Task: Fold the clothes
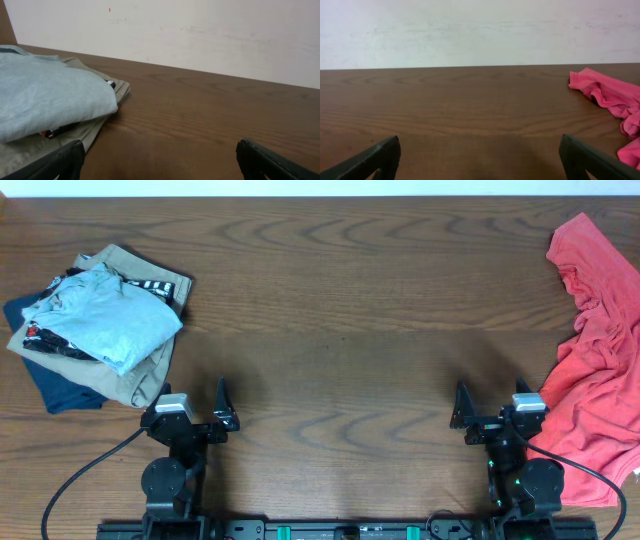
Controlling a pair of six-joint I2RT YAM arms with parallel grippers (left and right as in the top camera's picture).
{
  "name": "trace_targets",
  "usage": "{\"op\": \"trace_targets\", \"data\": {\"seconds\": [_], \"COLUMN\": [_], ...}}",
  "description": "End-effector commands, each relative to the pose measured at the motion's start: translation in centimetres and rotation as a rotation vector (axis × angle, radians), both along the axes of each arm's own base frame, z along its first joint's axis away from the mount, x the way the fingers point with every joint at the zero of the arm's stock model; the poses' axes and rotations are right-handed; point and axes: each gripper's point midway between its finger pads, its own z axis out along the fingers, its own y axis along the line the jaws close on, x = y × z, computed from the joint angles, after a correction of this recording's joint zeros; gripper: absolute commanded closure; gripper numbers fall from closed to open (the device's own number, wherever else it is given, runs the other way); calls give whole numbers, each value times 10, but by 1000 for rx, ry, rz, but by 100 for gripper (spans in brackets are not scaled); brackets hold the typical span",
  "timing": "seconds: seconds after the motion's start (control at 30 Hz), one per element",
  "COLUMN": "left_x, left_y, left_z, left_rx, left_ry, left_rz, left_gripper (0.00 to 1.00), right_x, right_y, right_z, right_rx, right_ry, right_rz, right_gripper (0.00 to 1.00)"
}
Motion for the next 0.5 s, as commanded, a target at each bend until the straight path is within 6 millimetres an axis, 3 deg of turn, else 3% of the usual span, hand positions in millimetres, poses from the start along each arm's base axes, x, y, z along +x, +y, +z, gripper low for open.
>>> {"op": "trace_targets", "data": {"seconds": [0.0, 0.47], "left_x": [-1, -1], "left_y": [2, 2], "left_z": [-16, -16], "left_rx": [15, 15], "left_ry": [52, 51], "left_rz": [7, 7], "left_gripper": [2, 2], "right_x": [0, 0], "right_y": [-2, -2], "right_z": [-1, -1], "right_rx": [-12, -12], "right_ry": [-1, -1], "right_rz": [-9, -9], "right_gripper": [1, 1]}}
